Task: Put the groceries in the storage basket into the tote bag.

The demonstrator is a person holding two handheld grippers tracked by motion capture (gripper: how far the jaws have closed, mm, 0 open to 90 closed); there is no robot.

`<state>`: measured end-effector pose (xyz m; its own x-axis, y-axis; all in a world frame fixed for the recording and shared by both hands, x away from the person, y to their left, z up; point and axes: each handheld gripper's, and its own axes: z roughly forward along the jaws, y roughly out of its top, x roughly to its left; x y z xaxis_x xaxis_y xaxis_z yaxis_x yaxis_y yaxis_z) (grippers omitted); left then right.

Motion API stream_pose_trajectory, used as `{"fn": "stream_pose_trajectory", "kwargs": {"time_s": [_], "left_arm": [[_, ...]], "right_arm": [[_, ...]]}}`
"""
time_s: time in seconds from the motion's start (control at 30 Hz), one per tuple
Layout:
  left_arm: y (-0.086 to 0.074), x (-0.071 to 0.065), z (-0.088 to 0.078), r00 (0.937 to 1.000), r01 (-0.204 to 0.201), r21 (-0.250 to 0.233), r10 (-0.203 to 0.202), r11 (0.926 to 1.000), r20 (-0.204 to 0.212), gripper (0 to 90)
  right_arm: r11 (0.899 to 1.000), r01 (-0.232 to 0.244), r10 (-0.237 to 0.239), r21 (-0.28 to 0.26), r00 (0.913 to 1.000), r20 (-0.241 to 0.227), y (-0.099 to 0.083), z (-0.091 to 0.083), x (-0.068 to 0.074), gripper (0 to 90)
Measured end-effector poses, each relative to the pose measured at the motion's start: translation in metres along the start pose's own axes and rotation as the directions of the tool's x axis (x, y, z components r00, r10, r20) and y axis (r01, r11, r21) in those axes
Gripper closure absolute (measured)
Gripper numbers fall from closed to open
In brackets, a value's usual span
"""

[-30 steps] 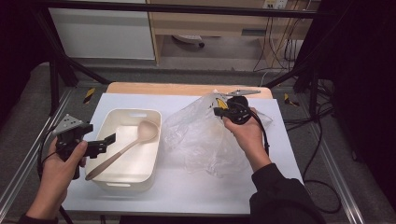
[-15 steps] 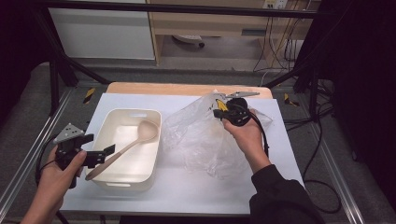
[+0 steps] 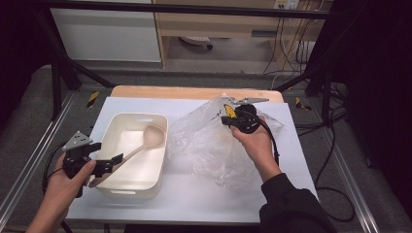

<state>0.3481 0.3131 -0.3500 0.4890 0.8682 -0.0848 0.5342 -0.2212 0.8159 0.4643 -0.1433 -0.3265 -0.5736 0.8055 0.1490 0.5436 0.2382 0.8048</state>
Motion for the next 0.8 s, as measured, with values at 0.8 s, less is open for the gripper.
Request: {"fn": "stream_pose_trajectory", "kwargs": {"time_s": [0.8], "left_arm": [[-0.0028,-0.0008,0.0039,0.9994,-0.034,0.039,0.033,0.9987,0.014,22.1]], "right_arm": [[1.000,-0.005,0.005,-0.006,1.0000,-0.004,-0.0002,-0.0005,-0.0003,90.0]]}}
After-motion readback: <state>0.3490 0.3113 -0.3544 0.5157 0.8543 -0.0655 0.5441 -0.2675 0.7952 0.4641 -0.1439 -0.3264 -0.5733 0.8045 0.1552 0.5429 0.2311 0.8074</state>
